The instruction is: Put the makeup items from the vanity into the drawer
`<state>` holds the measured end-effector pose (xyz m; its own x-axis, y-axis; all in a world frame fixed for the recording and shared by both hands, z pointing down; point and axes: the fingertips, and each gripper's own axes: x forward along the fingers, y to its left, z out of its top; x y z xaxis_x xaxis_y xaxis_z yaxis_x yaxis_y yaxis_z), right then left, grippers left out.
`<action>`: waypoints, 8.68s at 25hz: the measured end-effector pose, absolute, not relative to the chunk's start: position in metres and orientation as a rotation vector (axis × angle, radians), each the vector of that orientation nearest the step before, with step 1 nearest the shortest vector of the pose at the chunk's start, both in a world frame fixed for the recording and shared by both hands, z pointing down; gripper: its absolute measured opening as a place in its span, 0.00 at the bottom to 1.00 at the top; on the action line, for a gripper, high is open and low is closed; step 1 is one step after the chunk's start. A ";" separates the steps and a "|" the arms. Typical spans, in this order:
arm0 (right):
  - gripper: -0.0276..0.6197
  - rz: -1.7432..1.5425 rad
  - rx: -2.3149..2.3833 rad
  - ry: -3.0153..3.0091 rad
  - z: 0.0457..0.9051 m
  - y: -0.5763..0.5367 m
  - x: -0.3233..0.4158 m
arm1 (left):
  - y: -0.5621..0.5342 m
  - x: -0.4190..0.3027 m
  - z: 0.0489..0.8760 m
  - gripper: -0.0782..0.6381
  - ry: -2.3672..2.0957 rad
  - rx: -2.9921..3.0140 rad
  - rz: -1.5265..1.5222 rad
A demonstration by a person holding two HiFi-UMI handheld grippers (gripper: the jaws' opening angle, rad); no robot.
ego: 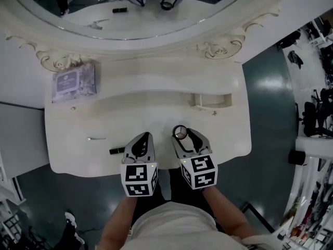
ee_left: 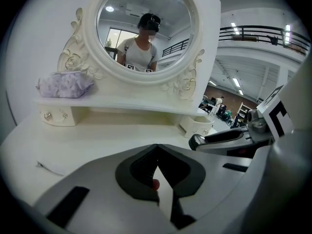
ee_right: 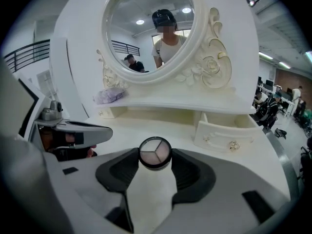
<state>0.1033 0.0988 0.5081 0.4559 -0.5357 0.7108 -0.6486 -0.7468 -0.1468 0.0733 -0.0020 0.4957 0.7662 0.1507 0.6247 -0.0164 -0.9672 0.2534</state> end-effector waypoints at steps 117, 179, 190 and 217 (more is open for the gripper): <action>0.08 0.876 2.942 -0.737 0.404 0.184 0.178 | 0.016 0.131 0.417 0.12 0.164 2.820 0.745; 0.25 0.905 1.538 -1.897 0.562 -0.094 -0.023 | -0.156 -0.161 0.545 0.12 -1.088 2.144 0.721; 0.21 0.981 1.647 -1.894 0.556 -0.092 -0.013 | -0.159 -0.133 0.528 0.12 -1.002 2.242 0.753; 0.20 1.039 2.562 -1.282 0.451 0.105 0.129 | -0.026 0.087 0.453 0.12 -0.106 2.695 0.796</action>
